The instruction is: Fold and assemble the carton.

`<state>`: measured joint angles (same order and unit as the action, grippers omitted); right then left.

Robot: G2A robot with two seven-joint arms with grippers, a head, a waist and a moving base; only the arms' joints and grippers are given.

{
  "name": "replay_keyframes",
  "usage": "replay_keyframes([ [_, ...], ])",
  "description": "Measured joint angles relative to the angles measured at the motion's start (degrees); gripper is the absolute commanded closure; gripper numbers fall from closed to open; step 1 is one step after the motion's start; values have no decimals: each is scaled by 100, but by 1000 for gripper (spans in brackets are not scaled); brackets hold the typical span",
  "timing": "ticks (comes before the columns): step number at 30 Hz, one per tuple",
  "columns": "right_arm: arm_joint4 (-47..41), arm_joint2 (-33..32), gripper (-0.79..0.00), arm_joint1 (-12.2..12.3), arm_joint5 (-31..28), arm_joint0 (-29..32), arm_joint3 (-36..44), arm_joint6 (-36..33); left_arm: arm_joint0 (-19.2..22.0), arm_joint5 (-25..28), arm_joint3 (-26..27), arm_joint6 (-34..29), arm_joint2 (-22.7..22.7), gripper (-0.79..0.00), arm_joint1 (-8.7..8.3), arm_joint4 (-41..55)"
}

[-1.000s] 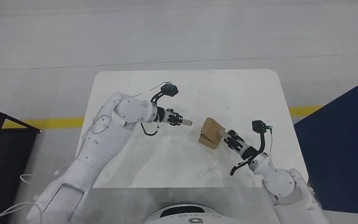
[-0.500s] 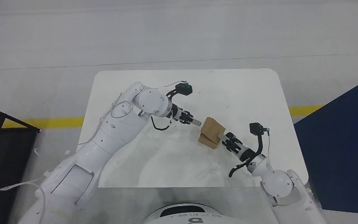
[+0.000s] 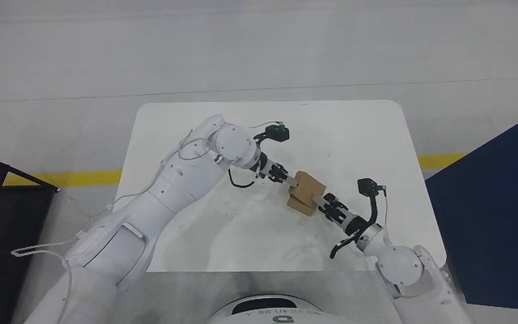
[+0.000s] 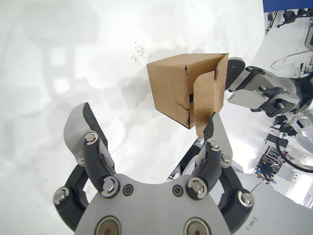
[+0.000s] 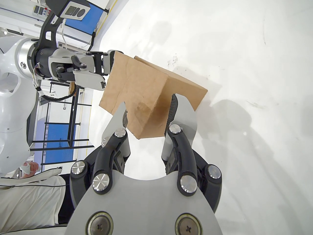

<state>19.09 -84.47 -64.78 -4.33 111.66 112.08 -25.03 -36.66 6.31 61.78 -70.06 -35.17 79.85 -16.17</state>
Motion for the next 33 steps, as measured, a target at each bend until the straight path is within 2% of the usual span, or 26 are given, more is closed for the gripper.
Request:
replay_keyframes([
  [6,5,66,-363,0,35,-70,1,-13,149,84,-320,44,107,-785,119,125],
  [13,-56,82,-360,-2,92,-136,-7,33,101,193,-611,137,-107,-785,53,202],
  [21,-30,158,-360,-4,181,-221,-3,22,21,100,-458,25,-166,-785,-7,52],
  [33,55,258,-360,0,278,-266,72,-22,139,97,-569,-54,27,-785,118,17],
])
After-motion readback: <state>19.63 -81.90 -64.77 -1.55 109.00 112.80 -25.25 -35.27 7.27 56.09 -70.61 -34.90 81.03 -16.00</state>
